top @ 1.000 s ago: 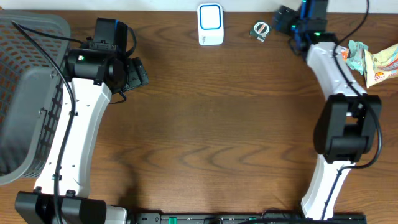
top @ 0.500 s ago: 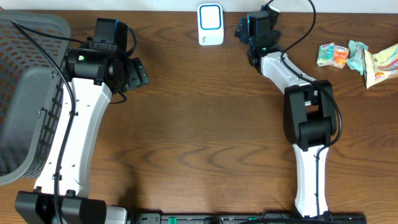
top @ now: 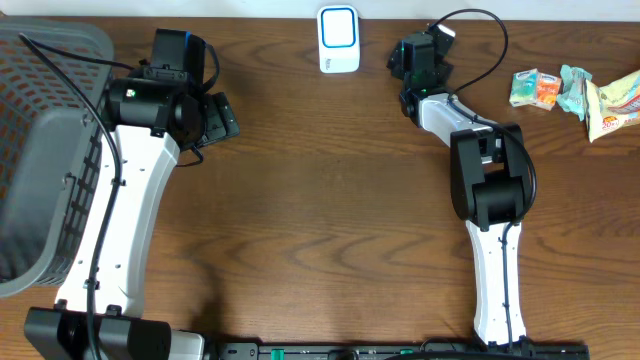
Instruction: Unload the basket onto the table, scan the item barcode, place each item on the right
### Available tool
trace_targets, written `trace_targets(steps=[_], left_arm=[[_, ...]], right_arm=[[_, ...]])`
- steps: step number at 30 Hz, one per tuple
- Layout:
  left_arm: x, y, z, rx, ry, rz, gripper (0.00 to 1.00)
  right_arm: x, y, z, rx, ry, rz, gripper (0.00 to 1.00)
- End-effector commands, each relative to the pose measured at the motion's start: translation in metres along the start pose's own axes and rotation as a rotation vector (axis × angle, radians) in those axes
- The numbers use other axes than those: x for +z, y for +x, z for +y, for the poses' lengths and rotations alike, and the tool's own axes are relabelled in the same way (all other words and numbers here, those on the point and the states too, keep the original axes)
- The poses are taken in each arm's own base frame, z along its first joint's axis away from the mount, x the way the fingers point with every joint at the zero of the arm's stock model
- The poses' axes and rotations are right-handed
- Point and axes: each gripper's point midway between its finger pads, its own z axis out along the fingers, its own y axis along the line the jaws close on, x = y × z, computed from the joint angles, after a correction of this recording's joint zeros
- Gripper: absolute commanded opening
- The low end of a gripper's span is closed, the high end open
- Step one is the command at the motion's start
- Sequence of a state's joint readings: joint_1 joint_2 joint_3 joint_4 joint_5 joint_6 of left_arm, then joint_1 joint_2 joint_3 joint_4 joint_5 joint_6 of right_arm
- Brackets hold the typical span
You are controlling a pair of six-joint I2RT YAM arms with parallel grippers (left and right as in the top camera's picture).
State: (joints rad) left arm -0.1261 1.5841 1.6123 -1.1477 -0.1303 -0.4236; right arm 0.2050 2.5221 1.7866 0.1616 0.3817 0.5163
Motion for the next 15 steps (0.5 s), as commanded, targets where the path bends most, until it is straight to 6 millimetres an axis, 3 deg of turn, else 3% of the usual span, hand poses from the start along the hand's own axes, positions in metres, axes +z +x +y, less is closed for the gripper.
trace_targets(steps=[1, 5, 8, 15], left_arm=[[-0.001, -0.002, 0.001, -0.014, -0.008, -0.006, 0.98], [-0.001, -0.002, 0.001, -0.014, -0.008, -0.006, 0.98], [-0.001, -0.002, 0.001, -0.014, -0.008, -0.006, 0.98], [-0.001, -0.002, 0.001, -0.014, -0.008, -0.006, 0.98]], right_arm=[[0.014, 0.038, -0.014, -0.094, 0.024, 0.072, 0.79], [0.012, 0.036, -0.023, -0.192, 0.073, 0.069, 0.56], [0.006, 0.025, -0.034, -0.21, 0.118, 0.08, 0.47], [-0.021, -0.01, -0.053, -0.187, 0.079, 0.211, 0.52]])
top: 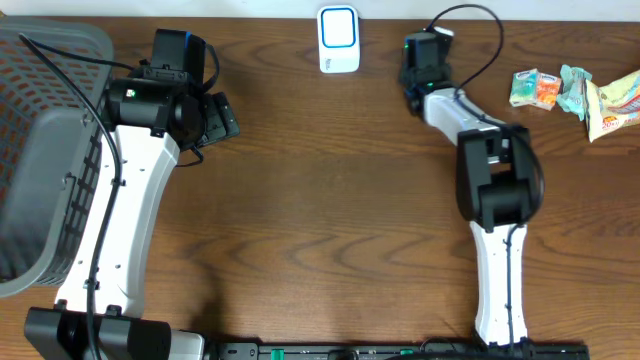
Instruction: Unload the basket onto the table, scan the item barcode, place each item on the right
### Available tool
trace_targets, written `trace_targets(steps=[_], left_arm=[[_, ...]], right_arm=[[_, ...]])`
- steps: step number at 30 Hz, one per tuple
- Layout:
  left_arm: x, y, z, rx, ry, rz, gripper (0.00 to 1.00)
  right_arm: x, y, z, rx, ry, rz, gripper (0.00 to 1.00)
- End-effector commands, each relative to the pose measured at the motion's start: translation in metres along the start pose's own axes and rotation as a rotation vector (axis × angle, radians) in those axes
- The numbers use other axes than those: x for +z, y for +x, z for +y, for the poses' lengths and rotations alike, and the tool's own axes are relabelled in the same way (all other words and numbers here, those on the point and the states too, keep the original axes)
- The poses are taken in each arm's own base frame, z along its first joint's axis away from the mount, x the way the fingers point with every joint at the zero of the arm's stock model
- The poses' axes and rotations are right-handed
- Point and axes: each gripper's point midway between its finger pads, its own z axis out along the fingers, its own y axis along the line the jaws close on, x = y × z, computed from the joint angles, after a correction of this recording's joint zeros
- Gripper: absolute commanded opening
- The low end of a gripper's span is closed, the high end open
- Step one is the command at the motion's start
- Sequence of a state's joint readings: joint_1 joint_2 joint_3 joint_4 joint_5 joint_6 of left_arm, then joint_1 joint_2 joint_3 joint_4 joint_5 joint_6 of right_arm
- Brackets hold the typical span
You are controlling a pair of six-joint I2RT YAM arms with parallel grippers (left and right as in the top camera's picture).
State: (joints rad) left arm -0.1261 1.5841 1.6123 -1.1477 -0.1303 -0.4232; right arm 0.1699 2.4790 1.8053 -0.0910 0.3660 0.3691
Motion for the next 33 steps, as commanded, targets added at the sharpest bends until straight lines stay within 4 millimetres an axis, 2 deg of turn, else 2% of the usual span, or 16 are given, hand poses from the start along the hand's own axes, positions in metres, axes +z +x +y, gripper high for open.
trace_targets(steps=[1, 4, 6, 8, 12, 13, 15, 17, 21, 23, 27, 33], left_arm=[[-0.001, -0.002, 0.001, -0.014, -0.008, -0.006, 0.98], [-0.001, -0.002, 0.001, -0.014, -0.008, -0.006, 0.98], [-0.001, -0.002, 0.001, -0.014, -0.008, -0.006, 0.98], [-0.001, -0.002, 0.001, -0.014, -0.008, -0.006, 0.98], [-0.001, -0.002, 0.001, -0.014, -0.008, -0.006, 0.98], [-0.001, -0.002, 0.001, -0.014, -0.008, -0.006, 0.98], [-0.001, -0.002, 0.001, -0.014, -0.008, -0.006, 0.98], [-0.001, -0.002, 0.001, -0.014, -0.008, -0.006, 0.98], [-0.001, -0.002, 0.001, -0.014, -0.008, -0.006, 0.98], [-0.001, -0.002, 0.001, -0.014, -0.008, -0.006, 0.98], [-0.001, -0.002, 0.001, -0.014, -0.008, -0.006, 0.98], [-0.001, -0.002, 0.001, -0.014, -0.008, -0.006, 0.98]], right_arm=[[-0.016, -0.016, -0.027, 0.007, -0.014, 0.06, 0.52], [-0.033, -0.026, -0.045, 0.018, -0.004, 0.102, 0.51], [-0.041, -0.038, -0.038, 0.037, -0.079, 0.103, 0.61], [-0.044, -0.046, -0.021, 0.05, -0.173, 0.082, 0.8], [-0.048, -0.06, 0.014, 0.05, -0.287, 0.003, 0.85], [-0.048, -0.062, 0.029, 0.044, -0.31, -0.034, 0.88], [-0.044, -0.06, 0.04, 0.039, -0.302, -0.069, 0.92], [-0.035, -0.054, 0.039, 0.055, -0.229, -0.101, 0.96], [-0.023, -0.045, 0.044, 0.057, -0.222, -0.123, 0.99], [-0.013, -0.033, 0.044, 0.065, -0.217, -0.112, 0.99], [0.003, -0.022, 0.025, 0.069, -0.13, -0.111, 0.99], [0.02, -0.006, 0.016, 0.072, -0.127, -0.086, 0.99]])
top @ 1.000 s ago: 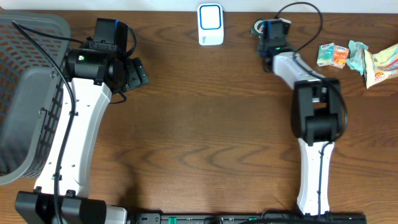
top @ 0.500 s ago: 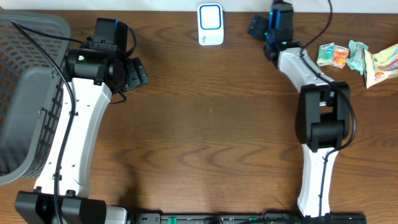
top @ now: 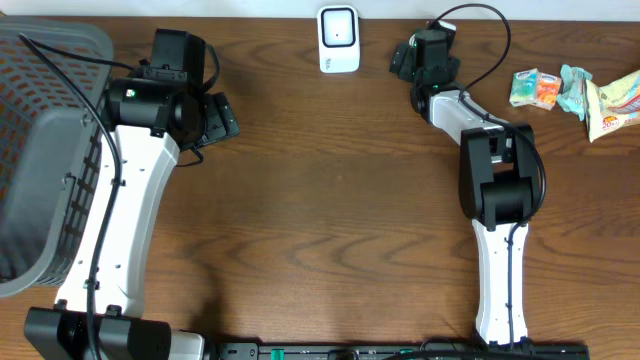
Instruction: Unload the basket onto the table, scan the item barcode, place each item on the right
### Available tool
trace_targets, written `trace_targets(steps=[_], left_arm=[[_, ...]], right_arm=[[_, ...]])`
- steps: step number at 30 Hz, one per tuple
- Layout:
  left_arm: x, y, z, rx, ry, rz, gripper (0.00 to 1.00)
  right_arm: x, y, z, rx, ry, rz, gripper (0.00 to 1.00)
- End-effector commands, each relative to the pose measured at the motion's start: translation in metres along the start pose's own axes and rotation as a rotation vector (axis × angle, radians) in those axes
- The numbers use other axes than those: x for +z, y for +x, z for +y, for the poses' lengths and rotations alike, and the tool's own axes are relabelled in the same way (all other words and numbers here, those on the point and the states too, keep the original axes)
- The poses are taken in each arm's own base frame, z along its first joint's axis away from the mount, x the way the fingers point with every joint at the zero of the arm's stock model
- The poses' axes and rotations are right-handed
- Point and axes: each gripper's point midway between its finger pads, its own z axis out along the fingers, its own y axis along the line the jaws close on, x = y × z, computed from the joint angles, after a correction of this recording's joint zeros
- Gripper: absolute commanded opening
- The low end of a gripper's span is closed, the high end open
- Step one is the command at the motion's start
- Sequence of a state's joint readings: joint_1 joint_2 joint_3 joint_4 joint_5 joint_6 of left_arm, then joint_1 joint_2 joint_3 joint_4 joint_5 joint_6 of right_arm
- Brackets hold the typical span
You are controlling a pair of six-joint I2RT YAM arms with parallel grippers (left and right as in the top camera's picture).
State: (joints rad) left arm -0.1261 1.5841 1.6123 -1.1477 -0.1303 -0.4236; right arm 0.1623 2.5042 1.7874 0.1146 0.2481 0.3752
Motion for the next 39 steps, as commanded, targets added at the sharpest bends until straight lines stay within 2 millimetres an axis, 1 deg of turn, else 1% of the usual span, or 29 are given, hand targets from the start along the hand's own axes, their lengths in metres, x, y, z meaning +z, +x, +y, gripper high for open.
trace_targets(steps=[1, 3, 4, 5, 6, 8, 9, 10, 11, 12, 15, 16, 17, 20, 21, 22, 23, 25, 26, 28, 30, 32, 33, 34, 36, 37, 39], left_arm=[[-0.001, -0.002, 0.001, -0.014, -0.008, -0.006, 0.98], [-0.001, -0.002, 0.001, -0.014, -0.008, -0.006, 0.98], [-0.001, -0.002, 0.001, -0.014, -0.008, -0.006, 0.98], [-0.001, -0.002, 0.001, -0.014, -0.008, -0.006, 0.98], [-0.001, -0.002, 0.001, -0.014, -0.008, -0.006, 0.98], [-0.001, -0.002, 0.001, -0.014, -0.008, -0.006, 0.98], [-0.001, -0.002, 0.001, -0.014, -0.008, -0.006, 0.98], [-0.001, -0.002, 0.001, -0.014, -0.008, -0.006, 0.98], [-0.001, -0.002, 0.001, -0.014, -0.008, -0.006, 0.98], [-0.001, -0.002, 0.001, -0.014, -0.008, -0.006, 0.98], [-0.001, -0.002, 0.001, -0.014, -0.008, -0.006, 0.98], [-0.001, -0.002, 0.001, -0.014, -0.008, -0.006, 0.98], [-0.001, -0.002, 0.001, -0.014, -0.008, -0.006, 0.98], [-0.001, -0.002, 0.001, -0.014, -0.008, -0.006, 0.98], [-0.001, -0.002, 0.001, -0.014, -0.008, -0.006, 0.98], [-0.001, -0.002, 0.001, -0.014, -0.008, -0.006, 0.98], [-0.001, -0.002, 0.001, -0.014, -0.008, -0.006, 0.98], [-0.001, -0.002, 0.001, -0.014, -0.008, -0.006, 0.98], [-0.001, -0.002, 0.001, -0.014, -0.008, -0.006, 0.98], [-0.001, -0.002, 0.001, -0.014, -0.008, -0.006, 0.98], [-0.001, -0.002, 0.001, -0.014, -0.008, -0.006, 0.98], [-0.001, -0.002, 0.001, -0.014, -0.008, -0.006, 0.98], [-0.001, -0.002, 0.001, -0.014, -0.008, -0.006, 0.98], [-0.001, -0.002, 0.001, -0.014, -0.008, -0.006, 0.98], [-0.001, -0.002, 0.001, -0.014, -0.008, -0.006, 0.98], [-0.001, -0.002, 0.001, -0.014, -0.008, -0.006, 0.98], [-0.001, -0.002, 0.001, -0.014, -0.008, -0.006, 0.98]], right_arm=[[0.012, 0.019, -0.012, 0.011, 0.018, 0.026, 0.99], [0.015, 0.026, -0.006, 0.0, -0.021, 0.043, 0.96], [0.017, 0.029, -0.007, 0.001, -0.023, 0.048, 0.92], [0.018, 0.03, -0.007, 0.0, -0.021, 0.05, 0.84], [0.018, 0.03, -0.008, 0.0, -0.014, 0.049, 0.76], [0.017, 0.028, -0.008, 0.001, -0.015, 0.042, 0.67], [0.017, 0.026, -0.008, 0.003, -0.016, 0.038, 0.64], [0.016, 0.024, -0.008, 0.004, -0.018, 0.033, 0.57], [0.016, 0.022, -0.008, 0.005, -0.018, 0.03, 0.54], [0.014, 0.019, -0.008, 0.006, -0.014, 0.028, 0.53], [0.009, 0.01, -0.016, 0.008, 0.014, 0.03, 0.55], [0.004, 0.002, -0.024, -0.004, 0.044, 0.029, 0.55], [0.002, -0.002, -0.027, -0.011, 0.056, 0.028, 0.55], [-0.012, -0.019, -0.038, -0.058, 0.079, 0.043, 0.56], [-0.014, -0.021, -0.04, -0.064, 0.083, 0.046, 0.56], [-0.022, -0.029, -0.045, -0.082, 0.089, 0.057, 0.56], [-0.025, -0.032, -0.047, -0.087, 0.093, 0.062, 0.56], [-0.036, -0.039, -0.054, -0.09, 0.109, 0.085, 0.52], [-0.042, -0.043, -0.058, -0.097, 0.112, 0.102, 0.49], [-0.051, -0.046, -0.06, -0.097, 0.106, 0.126, 0.48], [-0.057, -0.049, -0.055, -0.116, 0.067, 0.144, 0.47], [-0.058, -0.049, -0.046, -0.111, 0.016, 0.147, 0.51], [-0.058, -0.051, -0.037, -0.107, -0.027, 0.143, 0.57], [-0.057, -0.052, -0.026, -0.103, -0.085, 0.135, 0.66], [-0.055, -0.055, -0.017, -0.099, -0.127, 0.115, 0.75], [-0.052, -0.06, -0.014, -0.097, -0.137, 0.083, 0.82], [-0.046, -0.061, -0.011, -0.096, -0.146, 0.055, 0.84]])
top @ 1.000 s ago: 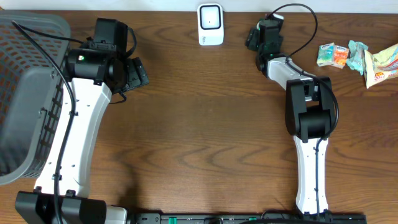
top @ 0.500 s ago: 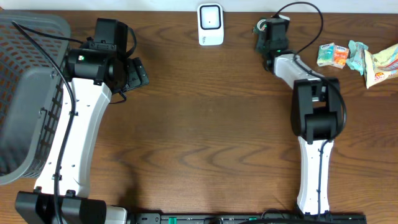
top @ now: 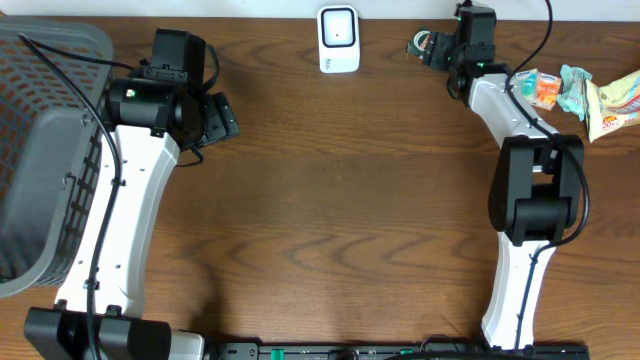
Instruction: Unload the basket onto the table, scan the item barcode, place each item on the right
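A white barcode scanner point(top: 338, 38) with a dark window stands at the table's far edge. To its right, my right gripper point(top: 428, 44) is near that far edge, shut on a small pale-green item point(top: 423, 42), which is held about a hand's width right of the scanner. My left gripper point(top: 218, 116) hangs over the left part of the table, far from the scanner, with nothing seen in it. Its fingers look like one dark block from above.
A grey mesh basket point(top: 40, 150) fills the left edge. Small orange-green packets point(top: 535, 88) and a yellow snack bag point(top: 615, 102) lie at the far right. The right arm's cable point(top: 545, 20) loops over the far edge.
My right gripper has moved right and a little farther back with the small item, away from the scanner. The right arm now reaches up along the right side. The left arm is unchanged.
My right gripper was close to the scanner's right side, whose window glowed bright blue. It stayed near there over the following moments, turning slightly, and the window went dark. Now the gripper is farther right. The left arm has not moved.
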### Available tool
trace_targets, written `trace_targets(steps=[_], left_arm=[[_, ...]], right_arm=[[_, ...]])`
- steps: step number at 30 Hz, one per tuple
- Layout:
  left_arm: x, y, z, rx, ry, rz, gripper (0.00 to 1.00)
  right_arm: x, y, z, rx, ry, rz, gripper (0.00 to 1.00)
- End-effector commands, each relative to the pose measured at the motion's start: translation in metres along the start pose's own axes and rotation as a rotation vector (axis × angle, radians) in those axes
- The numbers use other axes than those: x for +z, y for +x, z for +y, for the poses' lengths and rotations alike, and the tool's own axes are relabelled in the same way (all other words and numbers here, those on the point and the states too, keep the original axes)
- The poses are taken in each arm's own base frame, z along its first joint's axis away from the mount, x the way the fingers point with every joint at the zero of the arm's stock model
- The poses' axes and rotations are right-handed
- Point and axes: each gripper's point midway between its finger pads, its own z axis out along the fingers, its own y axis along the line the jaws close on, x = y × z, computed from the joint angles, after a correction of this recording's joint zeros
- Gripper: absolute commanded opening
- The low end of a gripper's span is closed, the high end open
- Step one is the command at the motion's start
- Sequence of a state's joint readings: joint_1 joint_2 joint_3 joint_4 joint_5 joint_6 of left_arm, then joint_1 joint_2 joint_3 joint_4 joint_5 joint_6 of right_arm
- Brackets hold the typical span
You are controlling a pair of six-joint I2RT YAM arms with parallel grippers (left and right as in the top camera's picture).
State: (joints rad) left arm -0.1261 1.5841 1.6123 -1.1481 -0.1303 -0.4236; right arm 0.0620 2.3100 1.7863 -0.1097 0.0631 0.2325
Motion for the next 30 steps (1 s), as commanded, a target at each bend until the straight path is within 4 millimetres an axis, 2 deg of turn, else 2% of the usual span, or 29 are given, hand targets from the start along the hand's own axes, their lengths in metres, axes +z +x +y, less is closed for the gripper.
trace_targets(steps=[1, 4, 7, 11, 18, 20, 22, 24, 26, 30], left_arm=[[-0.001, -0.002, 0.001, -0.014, -0.008, -0.006, 0.98], [-0.001, -0.002, 0.001, -0.014, -0.008, -0.006, 0.98], [-0.001, -0.002, 0.001, -0.014, -0.008, -0.006, 0.98], [-0.001, -0.002, 0.001, -0.014, -0.008, -0.006, 0.98], [-0.001, -0.002, 0.001, -0.014, -0.008, -0.006, 0.98], [-0.001, -0.002, 0.001, -0.014, -0.008, -0.006, 0.98], [-0.001, -0.002, 0.001, -0.014, -0.008, -0.006, 0.98], [-0.001, -0.002, 0.001, -0.014, -0.008, -0.006, 0.98], [-0.001, -0.002, 0.001, -0.014, -0.008, -0.006, 0.98], [-0.001, -0.002, 0.001, -0.014, -0.008, -0.006, 0.98]], right_arm=[[0.009, 0.0, 0.014, -0.008, -0.062, -0.03, 0.85], [0.027, 0.006, 0.014, -0.005, -0.073, -0.072, 0.81], [0.041, 0.016, 0.015, 0.055, -0.081, -0.084, 0.9], [0.051, 0.024, 0.023, 0.105, -0.102, -0.102, 0.91], [0.066, 0.053, 0.04, -0.095, -0.116, -0.084, 0.93], [0.069, 0.064, 0.043, -0.117, -0.123, -0.056, 0.89], [0.068, 0.072, 0.049, -0.166, -0.143, -0.032, 0.79], [0.068, 0.075, 0.051, -0.197, -0.121, -0.027, 0.77], [0.068, 0.075, 0.044, -0.2, -0.063, -0.03, 0.71], [0.065, 0.082, 0.023, -0.217, 0.099, 0.004, 0.67]])
